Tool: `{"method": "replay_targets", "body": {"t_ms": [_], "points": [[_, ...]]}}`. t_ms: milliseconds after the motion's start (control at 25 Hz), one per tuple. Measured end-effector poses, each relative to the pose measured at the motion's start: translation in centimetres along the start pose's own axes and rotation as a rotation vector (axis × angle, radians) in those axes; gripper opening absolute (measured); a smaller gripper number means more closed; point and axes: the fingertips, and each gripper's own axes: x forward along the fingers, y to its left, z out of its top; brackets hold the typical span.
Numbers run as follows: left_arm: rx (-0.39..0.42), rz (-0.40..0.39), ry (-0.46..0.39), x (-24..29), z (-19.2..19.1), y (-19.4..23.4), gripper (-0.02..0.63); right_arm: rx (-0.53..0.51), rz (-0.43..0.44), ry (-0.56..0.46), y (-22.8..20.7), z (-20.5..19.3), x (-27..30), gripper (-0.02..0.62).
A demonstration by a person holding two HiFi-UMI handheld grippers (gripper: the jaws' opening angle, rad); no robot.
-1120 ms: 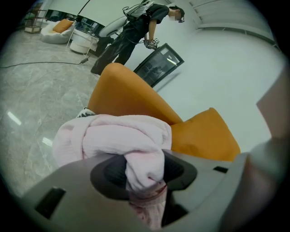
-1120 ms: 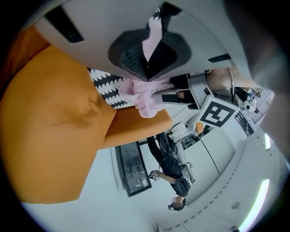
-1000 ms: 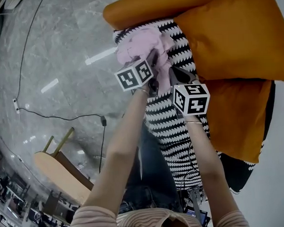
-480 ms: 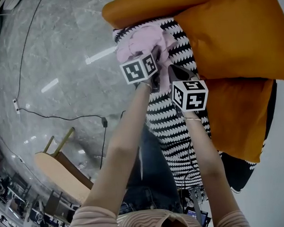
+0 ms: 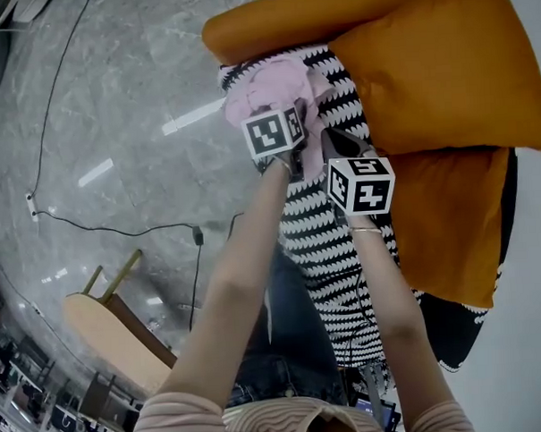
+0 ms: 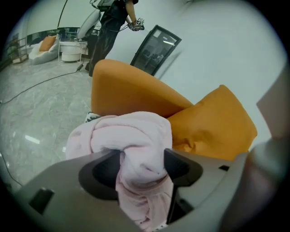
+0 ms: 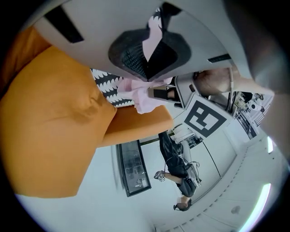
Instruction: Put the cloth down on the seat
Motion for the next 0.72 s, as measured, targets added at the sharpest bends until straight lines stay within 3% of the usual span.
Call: {"method": "replay_targets", "body": {"t_ms": [320,560,720], "points": [[-0.072,-0.035,-0.06,-4.9,-0.9,0.5,0.287,-0.004,-0.007,-0.06,1.6,1.5,-2.6,0.008],[-0.038,-0.083,-0.098,-8.8,-1.2,0.0,0.284,-0.011,-0.005,-0.098,3.6,1.4,-5.0,0.008],[-0.001,-0.113,-0.133,-11.4,-1.2,-0.7,0.238,-0.016,-0.004,-0.12,5.0,1.2,-6.7,0.008]]}}
